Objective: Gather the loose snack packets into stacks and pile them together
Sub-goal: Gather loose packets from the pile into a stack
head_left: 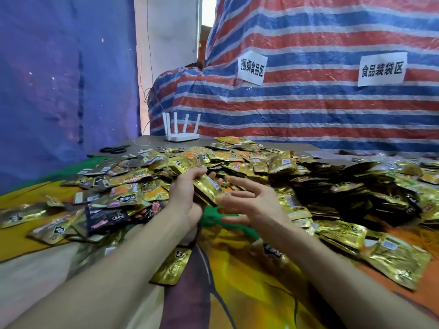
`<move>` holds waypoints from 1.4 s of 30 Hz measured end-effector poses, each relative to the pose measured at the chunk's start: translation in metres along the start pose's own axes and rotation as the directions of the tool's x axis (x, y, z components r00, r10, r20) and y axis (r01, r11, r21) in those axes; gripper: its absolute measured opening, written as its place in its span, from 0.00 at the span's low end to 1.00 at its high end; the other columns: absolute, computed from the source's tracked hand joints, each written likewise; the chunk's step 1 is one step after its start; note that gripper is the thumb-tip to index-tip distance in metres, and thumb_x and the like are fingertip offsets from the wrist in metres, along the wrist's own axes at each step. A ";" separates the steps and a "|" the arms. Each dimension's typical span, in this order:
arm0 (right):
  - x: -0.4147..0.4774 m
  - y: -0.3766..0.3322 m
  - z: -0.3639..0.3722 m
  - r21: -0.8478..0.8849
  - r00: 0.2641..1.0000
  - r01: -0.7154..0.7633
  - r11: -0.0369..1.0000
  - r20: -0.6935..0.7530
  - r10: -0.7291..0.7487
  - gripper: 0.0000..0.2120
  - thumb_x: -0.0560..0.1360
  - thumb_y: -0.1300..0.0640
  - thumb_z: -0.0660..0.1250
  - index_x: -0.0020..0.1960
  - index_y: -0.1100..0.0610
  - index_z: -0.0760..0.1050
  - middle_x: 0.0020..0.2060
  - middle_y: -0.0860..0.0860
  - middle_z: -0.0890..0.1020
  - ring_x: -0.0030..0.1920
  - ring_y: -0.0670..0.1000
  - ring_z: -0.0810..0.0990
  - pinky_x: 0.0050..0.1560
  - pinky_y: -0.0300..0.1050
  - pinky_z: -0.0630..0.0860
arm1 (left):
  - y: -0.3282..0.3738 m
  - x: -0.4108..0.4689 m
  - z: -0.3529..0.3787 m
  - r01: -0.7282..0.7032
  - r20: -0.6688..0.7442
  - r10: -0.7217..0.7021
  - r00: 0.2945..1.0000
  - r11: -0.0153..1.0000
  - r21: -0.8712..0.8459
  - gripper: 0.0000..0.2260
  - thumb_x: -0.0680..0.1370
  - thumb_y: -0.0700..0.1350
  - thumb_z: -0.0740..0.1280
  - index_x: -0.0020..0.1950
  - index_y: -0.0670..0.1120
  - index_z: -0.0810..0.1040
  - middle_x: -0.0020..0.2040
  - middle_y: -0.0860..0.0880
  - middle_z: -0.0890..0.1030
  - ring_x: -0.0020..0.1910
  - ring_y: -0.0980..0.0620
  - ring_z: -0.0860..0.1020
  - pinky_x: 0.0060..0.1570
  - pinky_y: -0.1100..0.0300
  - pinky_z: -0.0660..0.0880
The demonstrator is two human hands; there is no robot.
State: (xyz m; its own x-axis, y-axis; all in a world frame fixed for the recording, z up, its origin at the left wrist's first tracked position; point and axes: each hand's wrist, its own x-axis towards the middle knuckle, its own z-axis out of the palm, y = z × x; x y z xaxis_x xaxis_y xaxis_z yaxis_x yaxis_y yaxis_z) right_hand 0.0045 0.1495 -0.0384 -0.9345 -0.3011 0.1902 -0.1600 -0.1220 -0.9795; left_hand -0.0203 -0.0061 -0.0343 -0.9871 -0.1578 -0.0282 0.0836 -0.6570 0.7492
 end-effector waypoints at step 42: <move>0.003 0.005 -0.002 -0.439 0.989 0.145 0.887 0.028 -0.148 0.31 0.65 0.49 0.80 0.64 0.49 0.72 0.49 0.43 0.79 0.42 0.32 0.81 0.34 0.27 0.73 | -0.010 -0.015 0.005 -0.168 0.235 0.124 0.964 0.969 0.179 0.21 0.72 0.39 0.73 0.65 0.46 0.78 0.56 0.33 0.81 0.51 0.38 0.82 0.49 0.44 0.81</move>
State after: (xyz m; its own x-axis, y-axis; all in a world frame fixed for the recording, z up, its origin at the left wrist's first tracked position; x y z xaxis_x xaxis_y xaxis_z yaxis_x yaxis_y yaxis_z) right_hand -0.0001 0.1498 -0.0423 -0.8914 -0.3057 0.3346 -0.4168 0.2632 -0.8701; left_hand -0.0067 0.0065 -0.0377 -0.9733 -0.0608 0.2212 0.2229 -0.4784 0.8494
